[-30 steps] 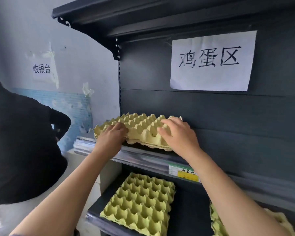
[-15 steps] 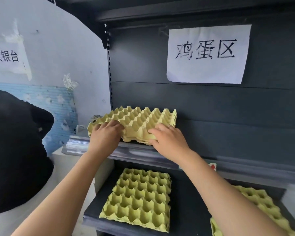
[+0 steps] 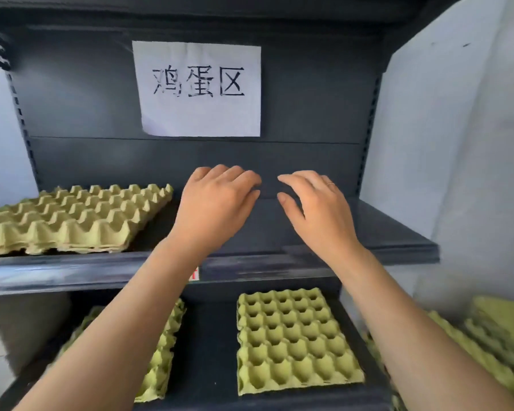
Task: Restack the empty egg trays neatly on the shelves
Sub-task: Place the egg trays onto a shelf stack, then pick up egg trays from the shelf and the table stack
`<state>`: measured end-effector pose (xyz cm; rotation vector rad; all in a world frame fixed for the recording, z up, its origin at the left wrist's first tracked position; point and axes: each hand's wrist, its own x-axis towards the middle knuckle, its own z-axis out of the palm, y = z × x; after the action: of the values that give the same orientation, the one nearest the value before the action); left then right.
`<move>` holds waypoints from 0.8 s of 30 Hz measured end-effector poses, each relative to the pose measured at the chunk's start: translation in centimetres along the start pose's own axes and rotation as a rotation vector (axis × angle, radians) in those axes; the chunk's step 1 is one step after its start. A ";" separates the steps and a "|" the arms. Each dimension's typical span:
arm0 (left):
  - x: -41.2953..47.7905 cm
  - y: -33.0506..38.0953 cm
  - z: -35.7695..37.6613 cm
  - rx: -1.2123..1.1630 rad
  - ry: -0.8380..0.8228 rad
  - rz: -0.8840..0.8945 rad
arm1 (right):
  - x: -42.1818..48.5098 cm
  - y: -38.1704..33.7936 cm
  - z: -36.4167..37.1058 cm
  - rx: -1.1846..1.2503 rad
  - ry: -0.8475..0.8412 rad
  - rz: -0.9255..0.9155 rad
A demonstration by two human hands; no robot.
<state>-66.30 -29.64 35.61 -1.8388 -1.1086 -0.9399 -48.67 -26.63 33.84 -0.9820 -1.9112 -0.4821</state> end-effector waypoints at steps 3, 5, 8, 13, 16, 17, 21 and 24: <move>3.8 8.4 2.8 -0.109 0.023 0.028 | -2.6 7.3 -5.7 -0.058 0.080 0.030; 5.9 13.6 4.6 -0.180 0.028 0.036 | -4.4 11.9 -9.3 -0.104 0.112 0.059; 8.4 20.1 7.0 -0.265 0.029 0.071 | -7.0 17.9 -14.0 -0.180 0.128 0.108; 11.4 30.8 11.8 -0.431 -0.016 0.161 | -12.2 26.9 -19.5 -0.264 0.112 0.239; 12.8 36.3 15.0 -0.506 -0.058 0.205 | -15.0 31.7 -21.1 -0.322 0.074 0.326; 13.4 38.0 16.4 -0.528 -0.069 0.212 | -15.8 33.5 -21.5 -0.342 0.052 0.355; 15.0 43.4 22.6 -0.594 -0.105 0.197 | -18.1 40.3 -21.9 -0.380 -0.045 0.441; 16.3 46.2 28.1 -0.639 -0.157 0.182 | -19.5 45.3 -21.3 -0.407 -0.130 0.474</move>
<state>-12.77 -13.92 26.77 -2.5160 -0.7526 -1.1394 4.17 -21.78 25.52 -1.7154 -1.6403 -0.5435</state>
